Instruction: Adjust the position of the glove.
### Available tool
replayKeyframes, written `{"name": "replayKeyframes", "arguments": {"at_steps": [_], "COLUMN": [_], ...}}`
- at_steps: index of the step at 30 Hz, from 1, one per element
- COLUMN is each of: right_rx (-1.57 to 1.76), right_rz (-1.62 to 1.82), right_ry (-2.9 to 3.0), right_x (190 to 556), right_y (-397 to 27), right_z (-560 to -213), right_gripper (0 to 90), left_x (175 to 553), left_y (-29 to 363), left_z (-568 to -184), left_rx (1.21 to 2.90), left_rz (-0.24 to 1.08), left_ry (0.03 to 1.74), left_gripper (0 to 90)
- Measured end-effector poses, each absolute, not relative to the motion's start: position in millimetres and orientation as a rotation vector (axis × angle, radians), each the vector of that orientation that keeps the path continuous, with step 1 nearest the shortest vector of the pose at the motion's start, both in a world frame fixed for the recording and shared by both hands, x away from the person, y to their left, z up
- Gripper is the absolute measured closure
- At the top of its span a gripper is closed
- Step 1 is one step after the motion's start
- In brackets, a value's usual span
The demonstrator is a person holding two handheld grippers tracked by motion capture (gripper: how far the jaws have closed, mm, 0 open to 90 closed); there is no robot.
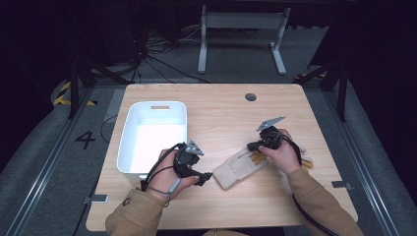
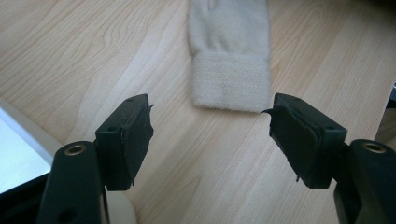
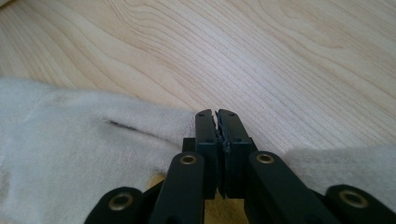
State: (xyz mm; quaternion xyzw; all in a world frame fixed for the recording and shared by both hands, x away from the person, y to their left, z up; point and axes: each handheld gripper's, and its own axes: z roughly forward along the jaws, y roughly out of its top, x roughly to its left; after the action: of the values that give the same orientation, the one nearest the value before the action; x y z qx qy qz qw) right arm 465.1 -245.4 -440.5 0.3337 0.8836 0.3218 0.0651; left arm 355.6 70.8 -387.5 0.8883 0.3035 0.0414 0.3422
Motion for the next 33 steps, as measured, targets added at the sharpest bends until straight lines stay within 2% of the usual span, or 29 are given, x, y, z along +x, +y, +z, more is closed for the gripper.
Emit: {"name": "replayKeyframes", "arguments": {"at_steps": [16, 33], "right_rx": [1.052, 1.089], "right_rz": [0.925, 0.854], "right_ry": [2.703, 2.738], "right_x": [458.1, 431.5], "right_y": [-251.0, -262.5], "right_z": [-441.9, -437.7], "right_gripper": [88.7, 89.2], "left_x": [358.9, 369.3], "left_y": [63.6, 52.2], "left_z": [-388.5, -384.9], "left_rx": [2.326, 2.32], "left_rz": [0.094, 0.081], "left_ry": [0.764, 0.725], "left_gripper": [30.2, 29.9]}}
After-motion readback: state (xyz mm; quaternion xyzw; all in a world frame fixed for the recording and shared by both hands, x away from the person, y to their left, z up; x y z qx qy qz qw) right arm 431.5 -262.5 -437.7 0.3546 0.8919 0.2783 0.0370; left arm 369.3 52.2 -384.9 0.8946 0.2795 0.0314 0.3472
